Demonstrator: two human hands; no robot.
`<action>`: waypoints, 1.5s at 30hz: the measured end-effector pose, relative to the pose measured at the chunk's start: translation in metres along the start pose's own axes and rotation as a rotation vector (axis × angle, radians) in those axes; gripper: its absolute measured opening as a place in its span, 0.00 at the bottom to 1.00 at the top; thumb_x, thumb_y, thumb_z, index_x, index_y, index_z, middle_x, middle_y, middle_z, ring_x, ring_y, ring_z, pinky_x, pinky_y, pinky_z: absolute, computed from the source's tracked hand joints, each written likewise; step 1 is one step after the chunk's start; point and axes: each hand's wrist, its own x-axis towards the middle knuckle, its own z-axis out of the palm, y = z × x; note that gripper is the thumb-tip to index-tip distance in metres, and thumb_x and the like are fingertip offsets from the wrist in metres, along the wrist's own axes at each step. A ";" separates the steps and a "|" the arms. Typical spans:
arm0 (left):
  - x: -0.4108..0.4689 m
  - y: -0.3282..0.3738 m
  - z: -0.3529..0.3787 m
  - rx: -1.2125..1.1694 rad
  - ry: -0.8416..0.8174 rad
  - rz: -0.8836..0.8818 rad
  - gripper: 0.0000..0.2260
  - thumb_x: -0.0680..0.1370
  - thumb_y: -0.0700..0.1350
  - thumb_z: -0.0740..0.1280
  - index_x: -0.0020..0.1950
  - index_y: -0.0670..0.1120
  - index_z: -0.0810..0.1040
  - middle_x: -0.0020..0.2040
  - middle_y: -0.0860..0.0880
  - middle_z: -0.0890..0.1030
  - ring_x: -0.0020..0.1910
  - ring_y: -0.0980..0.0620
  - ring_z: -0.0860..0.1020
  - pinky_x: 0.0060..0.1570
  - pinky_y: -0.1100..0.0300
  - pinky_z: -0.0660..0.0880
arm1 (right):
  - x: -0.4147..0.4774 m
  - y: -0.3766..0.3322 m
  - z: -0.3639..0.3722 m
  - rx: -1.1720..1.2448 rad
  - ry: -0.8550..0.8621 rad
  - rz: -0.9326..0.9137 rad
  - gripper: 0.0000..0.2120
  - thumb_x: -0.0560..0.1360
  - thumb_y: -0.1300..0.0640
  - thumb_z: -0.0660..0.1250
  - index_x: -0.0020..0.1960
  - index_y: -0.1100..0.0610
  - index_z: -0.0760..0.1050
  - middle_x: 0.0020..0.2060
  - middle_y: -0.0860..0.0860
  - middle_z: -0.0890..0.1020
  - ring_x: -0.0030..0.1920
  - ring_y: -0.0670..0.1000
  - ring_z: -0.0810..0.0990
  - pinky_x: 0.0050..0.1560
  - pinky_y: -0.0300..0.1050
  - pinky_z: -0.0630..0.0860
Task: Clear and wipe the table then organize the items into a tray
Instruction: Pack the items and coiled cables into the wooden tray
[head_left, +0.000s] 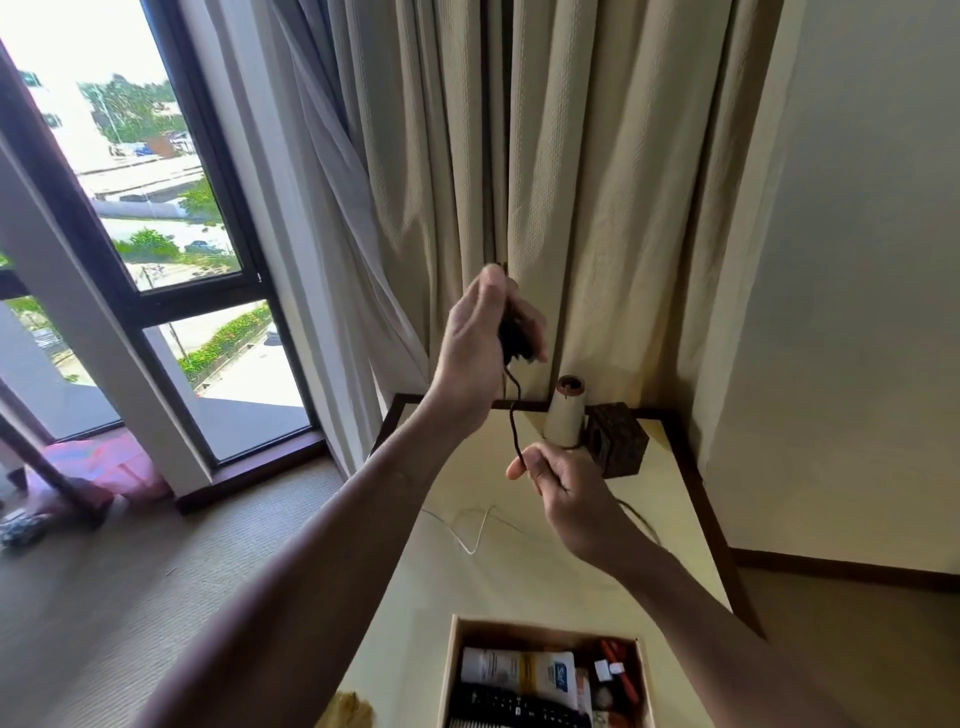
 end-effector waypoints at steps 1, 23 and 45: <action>0.003 -0.005 -0.001 0.207 -0.033 0.043 0.18 0.89 0.48 0.51 0.49 0.38 0.72 0.37 0.45 0.81 0.35 0.45 0.78 0.38 0.55 0.76 | 0.000 -0.006 -0.002 0.000 -0.020 -0.020 0.13 0.86 0.52 0.57 0.49 0.49 0.79 0.25 0.45 0.65 0.28 0.51 0.63 0.29 0.50 0.60; -0.097 -0.046 0.003 -0.636 -0.216 -0.595 0.18 0.86 0.55 0.55 0.43 0.46 0.72 0.26 0.52 0.59 0.21 0.55 0.57 0.23 0.60 0.57 | 0.002 -0.022 -0.036 0.025 0.309 -0.158 0.07 0.84 0.56 0.62 0.50 0.54 0.78 0.40 0.44 0.81 0.44 0.44 0.81 0.42 0.30 0.73; -0.053 -0.047 -0.026 0.520 -0.350 -0.361 0.16 0.87 0.48 0.58 0.42 0.46 0.75 0.28 0.51 0.72 0.26 0.52 0.68 0.31 0.54 0.66 | -0.007 -0.023 -0.047 -0.502 0.264 -0.388 0.12 0.84 0.50 0.62 0.58 0.54 0.81 0.47 0.45 0.78 0.48 0.42 0.74 0.46 0.34 0.70</action>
